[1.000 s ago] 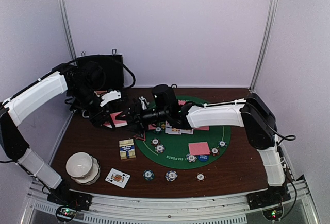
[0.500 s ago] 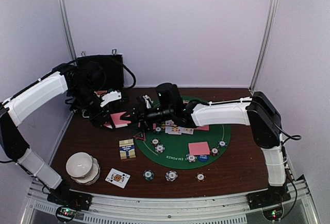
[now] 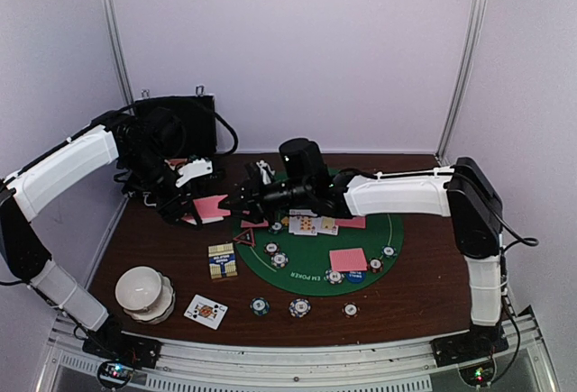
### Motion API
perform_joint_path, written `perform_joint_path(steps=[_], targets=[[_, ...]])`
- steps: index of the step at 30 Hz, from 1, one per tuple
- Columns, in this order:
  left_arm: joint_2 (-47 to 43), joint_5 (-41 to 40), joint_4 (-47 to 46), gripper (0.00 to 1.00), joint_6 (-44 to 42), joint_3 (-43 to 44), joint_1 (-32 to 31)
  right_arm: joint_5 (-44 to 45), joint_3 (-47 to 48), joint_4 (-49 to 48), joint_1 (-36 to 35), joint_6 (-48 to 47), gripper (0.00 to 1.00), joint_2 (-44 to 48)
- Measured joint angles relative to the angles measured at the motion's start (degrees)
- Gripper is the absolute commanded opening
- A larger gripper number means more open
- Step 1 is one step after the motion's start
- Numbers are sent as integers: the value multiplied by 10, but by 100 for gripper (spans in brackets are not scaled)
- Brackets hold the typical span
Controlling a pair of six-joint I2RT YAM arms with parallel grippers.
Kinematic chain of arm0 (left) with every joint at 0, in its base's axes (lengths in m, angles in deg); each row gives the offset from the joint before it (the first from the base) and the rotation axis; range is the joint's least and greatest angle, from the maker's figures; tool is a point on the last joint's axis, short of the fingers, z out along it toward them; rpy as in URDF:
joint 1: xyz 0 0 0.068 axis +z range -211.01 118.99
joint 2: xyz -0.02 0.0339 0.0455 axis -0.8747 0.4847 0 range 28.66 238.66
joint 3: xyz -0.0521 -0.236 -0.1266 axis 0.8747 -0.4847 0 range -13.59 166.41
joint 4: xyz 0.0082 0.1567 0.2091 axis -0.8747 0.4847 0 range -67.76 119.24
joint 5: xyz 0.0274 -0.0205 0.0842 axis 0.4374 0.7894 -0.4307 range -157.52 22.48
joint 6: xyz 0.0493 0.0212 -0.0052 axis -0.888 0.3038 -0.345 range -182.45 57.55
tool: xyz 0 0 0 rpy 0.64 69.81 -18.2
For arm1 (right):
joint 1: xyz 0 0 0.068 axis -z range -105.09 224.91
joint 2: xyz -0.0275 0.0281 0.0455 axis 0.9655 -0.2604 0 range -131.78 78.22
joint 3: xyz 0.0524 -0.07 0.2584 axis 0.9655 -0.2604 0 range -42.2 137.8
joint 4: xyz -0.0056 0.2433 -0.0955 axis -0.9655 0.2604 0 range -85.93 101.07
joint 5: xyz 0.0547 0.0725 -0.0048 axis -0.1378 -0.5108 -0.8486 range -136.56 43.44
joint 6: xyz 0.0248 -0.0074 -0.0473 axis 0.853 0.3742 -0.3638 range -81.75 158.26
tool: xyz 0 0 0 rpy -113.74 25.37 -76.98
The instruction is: Distribute texas hold em gaming equipment
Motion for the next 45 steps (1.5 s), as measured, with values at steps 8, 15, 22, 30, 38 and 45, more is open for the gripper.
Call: perform_joint_path(steps=[8,15,22,30,38,45], targets=[[0,-2,0,0,-2,0,0,0,-5,7,2,-1,15,7],[0,-8,-1,0,-2,-1,0,0,-5,14,4,-1,11,9],[0,-16,-3,0,-3,-5,0,0,-5,25,5,-10,6,12],[0,-21,-3,0,-4,-5,0,-1,-5,43,6,-16,4,20],[0,-28,-7,0,-4,-5,0,-6,-5,44,6,-13,18,20],[3,-32,-11,0,-4,-5,0,-7,-1,44,6,-13,15,20]])
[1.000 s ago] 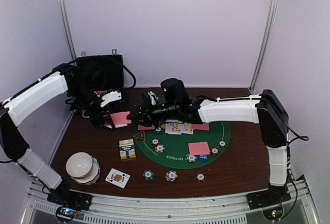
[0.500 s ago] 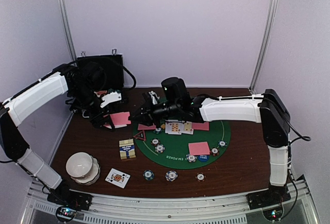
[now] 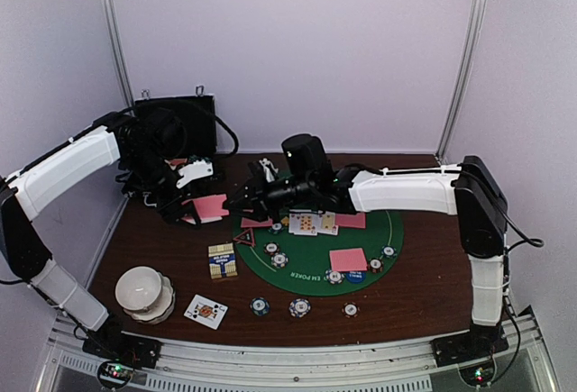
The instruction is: Distribute texas hold em gaming equipment
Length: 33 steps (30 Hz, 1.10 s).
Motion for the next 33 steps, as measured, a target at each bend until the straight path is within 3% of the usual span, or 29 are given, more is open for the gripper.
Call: perform_joint_path(steps=[14,23,30,33], targets=[[3,-4,-5,0,0,-1,0,-4,11,-7,-2,3,12,0],[3,-5,-5,0,0,-2,0,-6,13,-9,-5,3,20,0],[3,-5,-6,0,0,-2,0,-11,25,-10,-7,7,0,-2],[3,-6,-7,0,0,-3,0,-11,29,-9,-7,6,0,-2]])
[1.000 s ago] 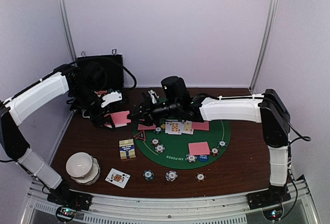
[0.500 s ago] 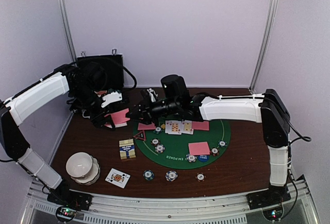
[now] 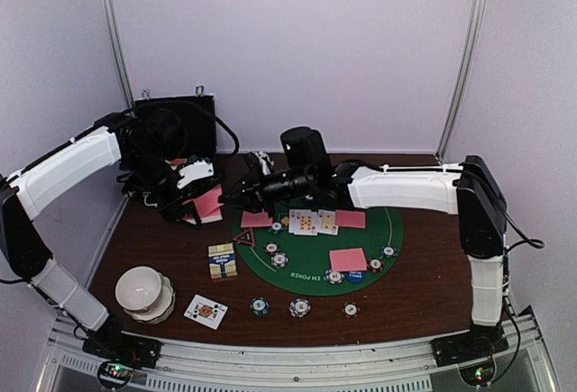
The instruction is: Distribute texas hold em gaming equipment
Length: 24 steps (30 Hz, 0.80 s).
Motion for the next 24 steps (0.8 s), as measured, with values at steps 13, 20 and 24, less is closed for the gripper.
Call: perform_joint_path(steps=[13,20,24], targets=[[0,-6,-12,0,0,-7,0,3,-85,-2,33,-8,0,30],[0,-15,-13,0,0,-17,1,3,-198,-14,103,-19,0,143],[0,-17,-13,0,0,-19,1,1,-258,-9,146,-29,0,195]])
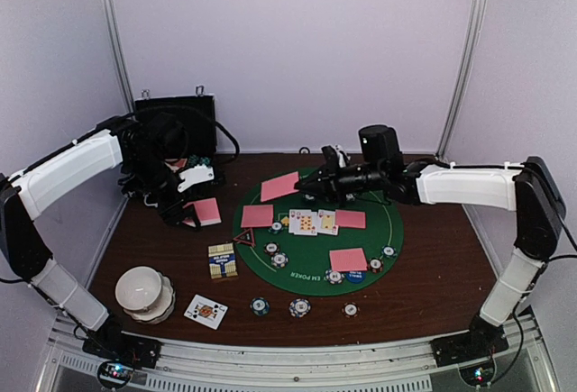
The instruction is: Distribute texas hold em gaming equipment
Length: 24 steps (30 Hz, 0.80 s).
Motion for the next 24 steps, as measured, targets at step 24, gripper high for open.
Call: perform_joint_path(steps=[24], targets=[[-7,-16,-61,0,-32,-132,72,18,-217,155,198,-179,0,63]])
